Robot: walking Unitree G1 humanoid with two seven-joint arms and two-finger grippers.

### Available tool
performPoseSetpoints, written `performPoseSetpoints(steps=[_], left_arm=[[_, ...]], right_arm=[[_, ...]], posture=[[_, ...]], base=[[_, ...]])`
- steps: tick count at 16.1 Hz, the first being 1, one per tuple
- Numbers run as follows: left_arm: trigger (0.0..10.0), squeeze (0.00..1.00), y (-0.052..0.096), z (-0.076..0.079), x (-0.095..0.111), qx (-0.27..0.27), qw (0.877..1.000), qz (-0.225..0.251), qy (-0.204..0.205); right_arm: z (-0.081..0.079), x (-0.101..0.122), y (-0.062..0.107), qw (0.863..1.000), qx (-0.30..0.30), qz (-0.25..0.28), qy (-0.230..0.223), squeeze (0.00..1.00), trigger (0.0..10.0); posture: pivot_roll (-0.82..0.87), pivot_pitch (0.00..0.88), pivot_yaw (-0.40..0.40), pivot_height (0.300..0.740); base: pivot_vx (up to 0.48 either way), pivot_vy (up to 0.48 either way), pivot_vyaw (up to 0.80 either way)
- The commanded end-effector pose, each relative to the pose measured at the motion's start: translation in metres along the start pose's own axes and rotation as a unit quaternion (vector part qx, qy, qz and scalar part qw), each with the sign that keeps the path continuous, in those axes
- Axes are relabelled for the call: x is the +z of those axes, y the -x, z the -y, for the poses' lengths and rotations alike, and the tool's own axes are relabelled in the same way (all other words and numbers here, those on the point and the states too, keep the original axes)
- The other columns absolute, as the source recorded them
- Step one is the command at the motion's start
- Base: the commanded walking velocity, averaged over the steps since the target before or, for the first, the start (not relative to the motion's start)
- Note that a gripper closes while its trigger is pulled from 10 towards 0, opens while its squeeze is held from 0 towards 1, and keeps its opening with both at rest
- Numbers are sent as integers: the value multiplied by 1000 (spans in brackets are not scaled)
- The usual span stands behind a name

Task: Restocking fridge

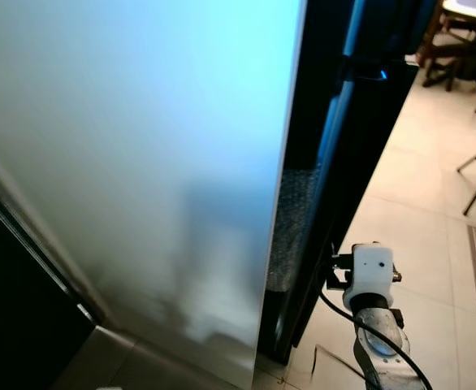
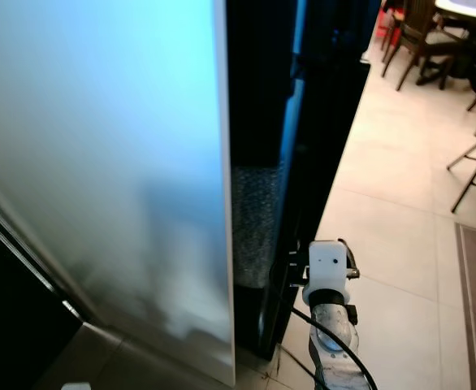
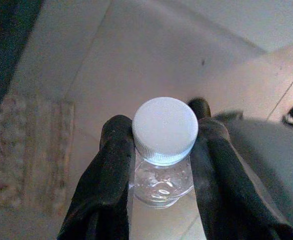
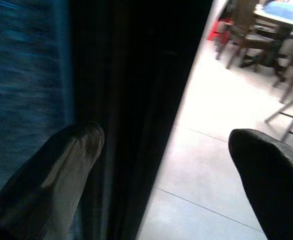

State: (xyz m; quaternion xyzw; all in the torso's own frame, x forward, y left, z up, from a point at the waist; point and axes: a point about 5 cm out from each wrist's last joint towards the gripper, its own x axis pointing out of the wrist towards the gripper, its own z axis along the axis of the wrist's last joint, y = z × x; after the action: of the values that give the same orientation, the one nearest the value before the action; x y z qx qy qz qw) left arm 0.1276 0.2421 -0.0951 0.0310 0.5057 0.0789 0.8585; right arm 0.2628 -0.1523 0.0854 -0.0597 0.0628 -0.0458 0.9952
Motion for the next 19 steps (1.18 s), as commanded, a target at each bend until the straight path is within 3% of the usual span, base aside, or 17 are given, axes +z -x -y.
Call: performPoseSetpoints(steps=[1,4,9,12,19], left_arm=[[10000,0,0,-1,1,0,1000,-1,-10],[10000,0,0,0,2,-1,1000,-1,-11],[10000,0,-1,1,3,0,1000,0,-12],[10000,0,-1,1,3,1,1000,-1,-11],[10000,0,-1,1,3,3,1000,-1,-9]], right_arm=[[-7,9,2,1000,16,9,-1,0,10000],[-14,13,0,1000,29,7,-3,0,10000],[-2,26,-20,1000,1,23,1,0,10000],[-3,28,-25,1000,12,20,-19,0,10000],[-26,27,-35,996,85,3,-12,0,10000]], posture=[[-202,0,1,740],[-202,0,1,740],[-197,0,2,740],[-196,0,3,740],[-182,0,-4,740]], base=[[0,0,0],[0,0,0],[0,0,0],[0,0,0],[0,0,0]])
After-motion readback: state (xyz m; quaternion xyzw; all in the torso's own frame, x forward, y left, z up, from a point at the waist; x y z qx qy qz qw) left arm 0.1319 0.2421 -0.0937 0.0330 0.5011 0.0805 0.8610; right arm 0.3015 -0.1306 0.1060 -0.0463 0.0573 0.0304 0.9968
